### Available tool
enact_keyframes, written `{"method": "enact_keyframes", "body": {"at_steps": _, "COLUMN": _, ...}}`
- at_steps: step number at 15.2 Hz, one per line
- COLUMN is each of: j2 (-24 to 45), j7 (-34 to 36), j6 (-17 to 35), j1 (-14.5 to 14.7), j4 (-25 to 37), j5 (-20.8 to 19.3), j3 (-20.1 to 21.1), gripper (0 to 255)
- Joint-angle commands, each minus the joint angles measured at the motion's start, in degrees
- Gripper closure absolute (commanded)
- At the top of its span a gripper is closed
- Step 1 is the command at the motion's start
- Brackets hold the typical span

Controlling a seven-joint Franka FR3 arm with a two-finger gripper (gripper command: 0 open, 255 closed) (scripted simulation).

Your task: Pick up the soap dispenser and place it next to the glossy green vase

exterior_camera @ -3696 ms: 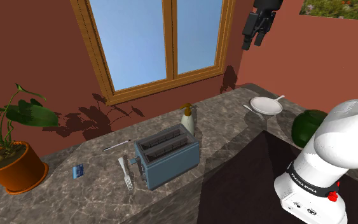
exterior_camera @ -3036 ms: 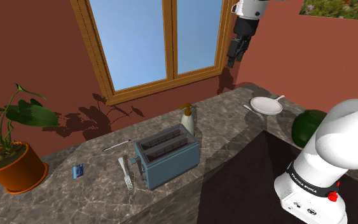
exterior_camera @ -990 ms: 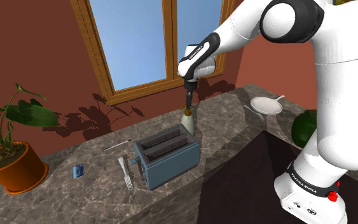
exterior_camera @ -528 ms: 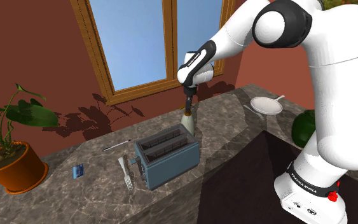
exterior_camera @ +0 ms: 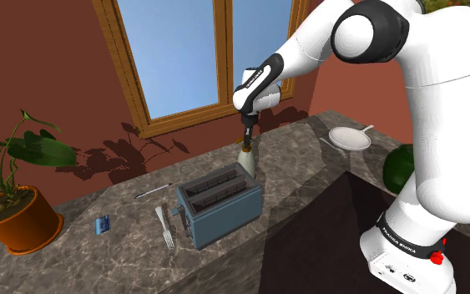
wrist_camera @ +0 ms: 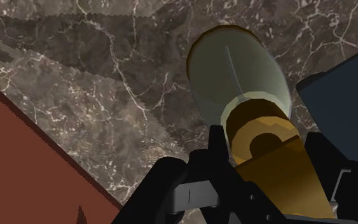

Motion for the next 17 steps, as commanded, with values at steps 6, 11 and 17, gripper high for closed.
{"method": "enact_keyframes", "body": {"at_steps": 6, "j2": -0.02, "j7": 0.01, "j6": 0.0, "j1": 0.01, "j4": 0.0, "j5": 0.0, "j3": 0.0, "gripper": 255}}
{"method": "enact_keyframes", "body": {"at_steps": 11, "j2": -1.74, "j7": 0.34, "j6": -1.6, "j1": 0.2, "j4": -0.11, "j5": -0.41, "j3": -0.3, "gripper": 255}}
{"method": "enact_keyframes", "body": {"at_steps": 17, "j2": -4.99, "j7": 1.03, "j6": -4.98, "j1": 0.56, "j4": 0.06, "j5": -1.24, "j3": -0.82, "gripper": 255}}
